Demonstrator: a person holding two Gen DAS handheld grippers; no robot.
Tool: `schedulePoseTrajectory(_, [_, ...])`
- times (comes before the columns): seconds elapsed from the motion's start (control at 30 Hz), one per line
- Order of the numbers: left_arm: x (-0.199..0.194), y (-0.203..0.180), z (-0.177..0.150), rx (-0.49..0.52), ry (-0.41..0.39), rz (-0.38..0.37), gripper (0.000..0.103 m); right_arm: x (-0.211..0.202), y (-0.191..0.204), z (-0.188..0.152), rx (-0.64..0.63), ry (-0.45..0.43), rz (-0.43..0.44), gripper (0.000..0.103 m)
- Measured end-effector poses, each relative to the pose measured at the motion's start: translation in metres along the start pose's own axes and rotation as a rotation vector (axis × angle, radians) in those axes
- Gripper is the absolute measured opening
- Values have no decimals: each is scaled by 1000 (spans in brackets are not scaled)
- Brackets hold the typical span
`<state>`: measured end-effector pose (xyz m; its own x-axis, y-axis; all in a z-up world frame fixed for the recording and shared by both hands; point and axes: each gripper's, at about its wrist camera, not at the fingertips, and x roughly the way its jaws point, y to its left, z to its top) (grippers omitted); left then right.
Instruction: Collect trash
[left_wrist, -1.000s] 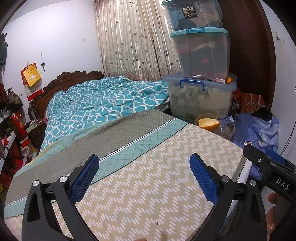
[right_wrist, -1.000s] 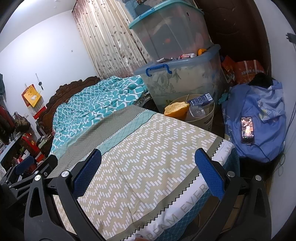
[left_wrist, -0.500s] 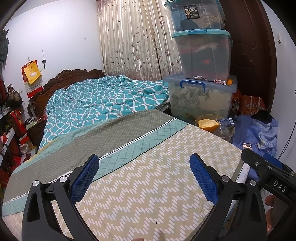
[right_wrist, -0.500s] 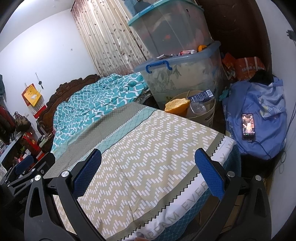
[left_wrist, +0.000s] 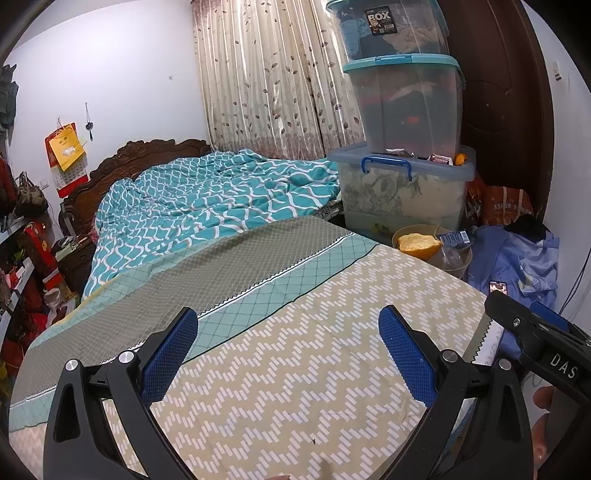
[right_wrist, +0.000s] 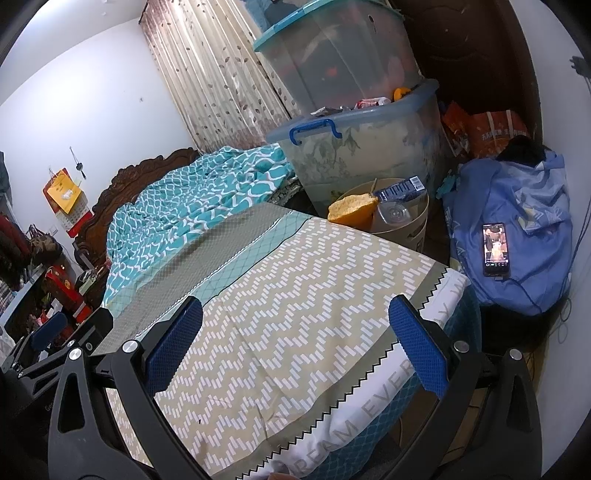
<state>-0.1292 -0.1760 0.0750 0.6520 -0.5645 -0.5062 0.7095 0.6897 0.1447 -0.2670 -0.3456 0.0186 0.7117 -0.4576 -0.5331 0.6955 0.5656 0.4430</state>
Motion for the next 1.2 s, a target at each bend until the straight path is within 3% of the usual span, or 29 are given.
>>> schedulePoseTrajectory(1.2, [8,1,-5,-8,31,-61,95,10,-2,-6,20,37,-3,100])
